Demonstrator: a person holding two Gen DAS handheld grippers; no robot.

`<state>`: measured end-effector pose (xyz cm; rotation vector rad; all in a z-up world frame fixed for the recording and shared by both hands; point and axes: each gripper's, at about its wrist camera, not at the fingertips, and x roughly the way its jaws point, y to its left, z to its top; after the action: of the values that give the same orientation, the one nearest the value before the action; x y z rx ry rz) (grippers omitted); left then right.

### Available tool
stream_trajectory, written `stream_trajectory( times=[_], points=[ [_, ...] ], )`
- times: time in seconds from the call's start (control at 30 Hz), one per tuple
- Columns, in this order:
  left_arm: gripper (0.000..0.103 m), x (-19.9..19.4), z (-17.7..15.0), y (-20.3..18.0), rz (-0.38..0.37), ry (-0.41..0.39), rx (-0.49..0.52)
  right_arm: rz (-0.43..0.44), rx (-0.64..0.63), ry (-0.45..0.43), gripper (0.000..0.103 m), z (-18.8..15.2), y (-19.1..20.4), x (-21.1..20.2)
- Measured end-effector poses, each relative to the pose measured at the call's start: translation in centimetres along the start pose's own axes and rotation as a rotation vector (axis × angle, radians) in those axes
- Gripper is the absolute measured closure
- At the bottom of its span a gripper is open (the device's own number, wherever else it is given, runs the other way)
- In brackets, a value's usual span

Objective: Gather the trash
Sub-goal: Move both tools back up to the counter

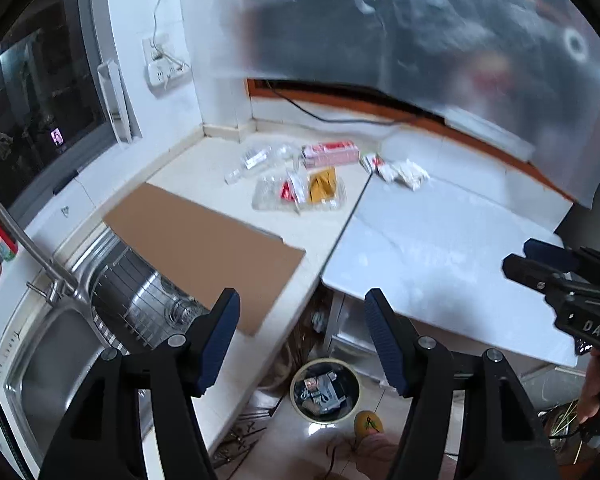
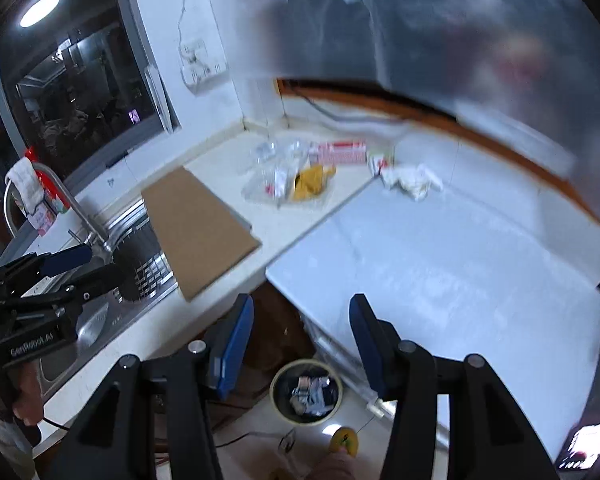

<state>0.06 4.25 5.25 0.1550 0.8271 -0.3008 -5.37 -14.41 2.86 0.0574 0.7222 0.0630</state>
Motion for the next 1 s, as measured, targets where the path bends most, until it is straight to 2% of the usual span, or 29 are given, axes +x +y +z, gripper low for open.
stream_trajectory(
  times=[0.23, 0.4, 0.53, 0.7, 0.83, 1.0],
  points=[
    [0.04, -1.7, 5.2, 1.3, 0.054, -0.055, 0.043, -0.023, -0.031, -0.063, 0.052, 5.6, -0.4, -2.0],
    [0.04, 0.6, 8.4, 1.6, 0.103, -0.036, 0.067, 0.009, -0.051, -0.038, 0.052, 9.7, -1.3, 0.5],
    [0.04, 4.7, 11.0, 2.8, 0.086, 0.032, 0.051, 0.024, -0.085, 0.005, 0.052, 12.7, -2.2, 4.9],
    [0.04, 11.0, 13.4, 4.1, 0.102, 0.118, 0.063, 0.07, -0.088, 0.09, 0.052, 15.8, -3.7, 11.9],
    [0.04, 17.3, 14.9, 5.5, 0.094, 0.196, 0.029, 0.127, -0.068, 0.186, 0.052, 17.8, -4.8, 19.0],
    [0.04, 24.3, 15.7, 7.2, 0.099, 0.272, -0.016, 0.2, -0.003, 0.326, 0.052, 18.3, -5.4, 28.0]
  ],
)
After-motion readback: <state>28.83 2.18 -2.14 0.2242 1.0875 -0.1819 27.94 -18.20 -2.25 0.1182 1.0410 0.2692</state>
